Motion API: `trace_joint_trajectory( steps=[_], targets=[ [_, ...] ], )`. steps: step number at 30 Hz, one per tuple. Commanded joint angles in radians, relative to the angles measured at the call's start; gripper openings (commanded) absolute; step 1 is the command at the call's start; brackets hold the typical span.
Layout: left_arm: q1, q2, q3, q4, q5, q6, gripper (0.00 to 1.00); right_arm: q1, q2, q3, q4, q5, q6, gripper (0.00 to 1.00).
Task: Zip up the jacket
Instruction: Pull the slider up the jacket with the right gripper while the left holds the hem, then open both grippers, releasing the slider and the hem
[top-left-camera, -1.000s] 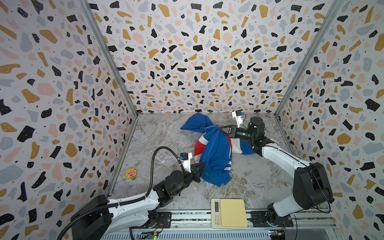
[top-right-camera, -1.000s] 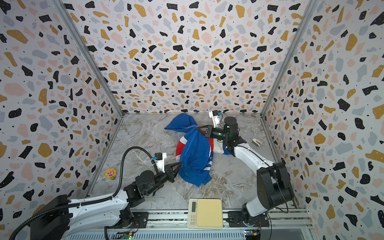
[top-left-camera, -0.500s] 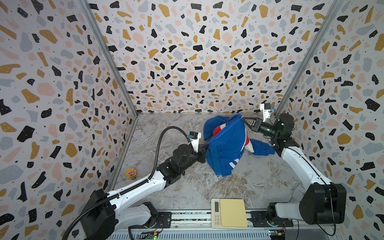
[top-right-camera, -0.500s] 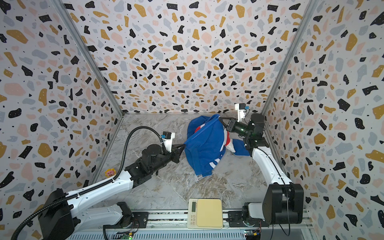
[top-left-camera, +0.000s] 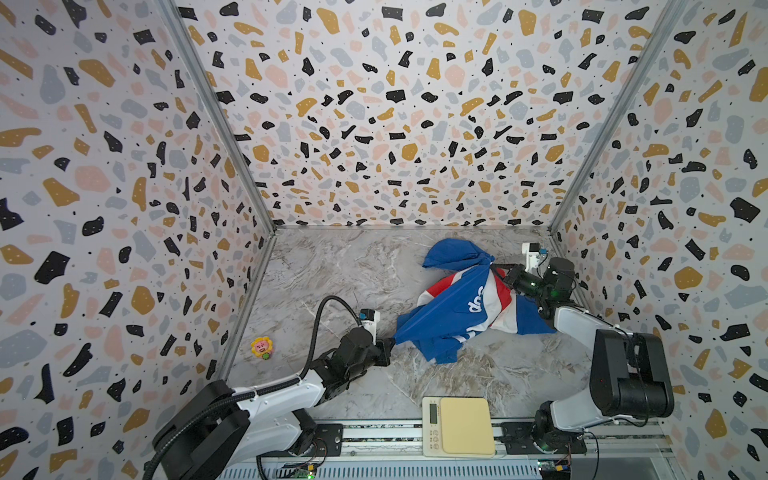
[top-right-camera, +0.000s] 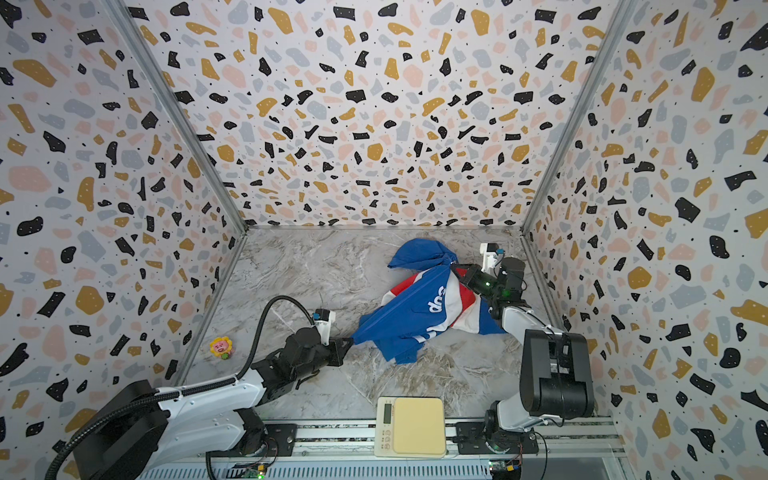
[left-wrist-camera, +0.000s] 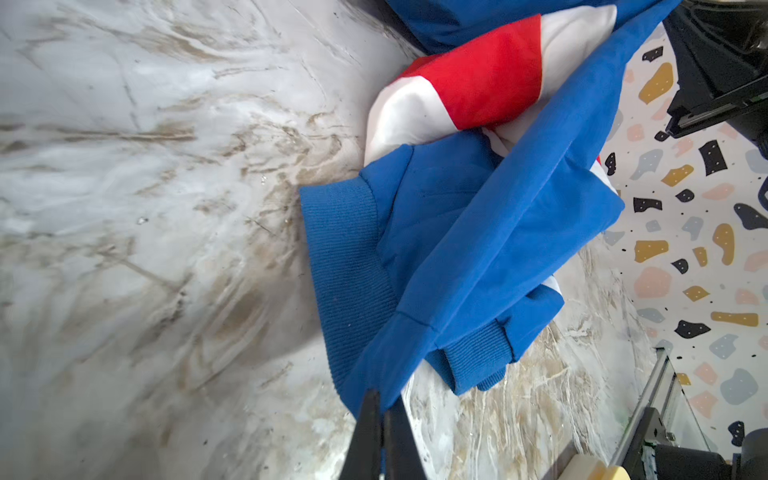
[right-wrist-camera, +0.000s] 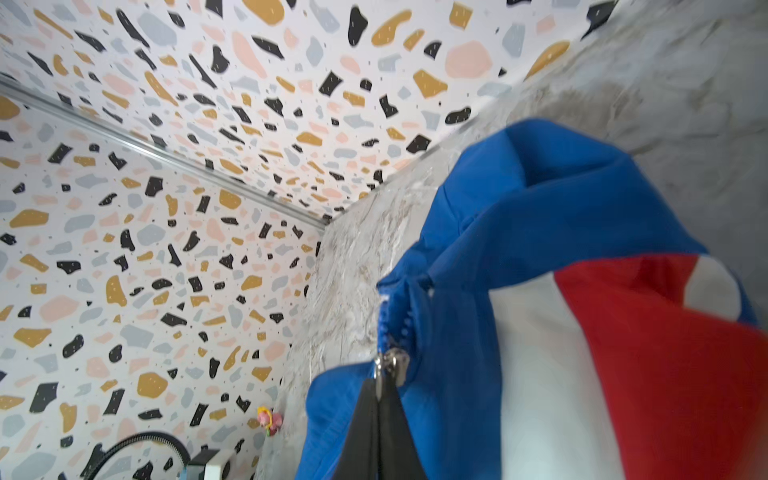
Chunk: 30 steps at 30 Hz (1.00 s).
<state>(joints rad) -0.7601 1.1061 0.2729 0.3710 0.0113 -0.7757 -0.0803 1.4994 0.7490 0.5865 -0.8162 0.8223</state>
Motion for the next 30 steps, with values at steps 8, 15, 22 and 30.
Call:
trace_joint_trajectory(
  steps=[8, 15, 22, 30],
  targets=[
    [0.027, 0.016, -0.087, -0.164, -0.112, -0.06, 0.0, -0.092, 0.008, 0.162, 0.095, 0.124, -0.008, 0.0],
    [0.033, 0.01, -0.112, -0.126, -0.11, -0.067, 0.0, -0.132, 0.018, 0.2, 0.062, 0.108, -0.017, 0.0],
    [0.033, -0.073, -0.091, -0.166, -0.121, -0.029, 0.66, -0.136, -0.012, 0.197, -0.058, 0.067, -0.095, 0.59],
    [0.046, -0.333, -0.04, -0.366, -0.333, 0.02, 1.0, -0.137, -0.231, 0.077, -0.279, 0.17, -0.332, 0.77]
  ],
)
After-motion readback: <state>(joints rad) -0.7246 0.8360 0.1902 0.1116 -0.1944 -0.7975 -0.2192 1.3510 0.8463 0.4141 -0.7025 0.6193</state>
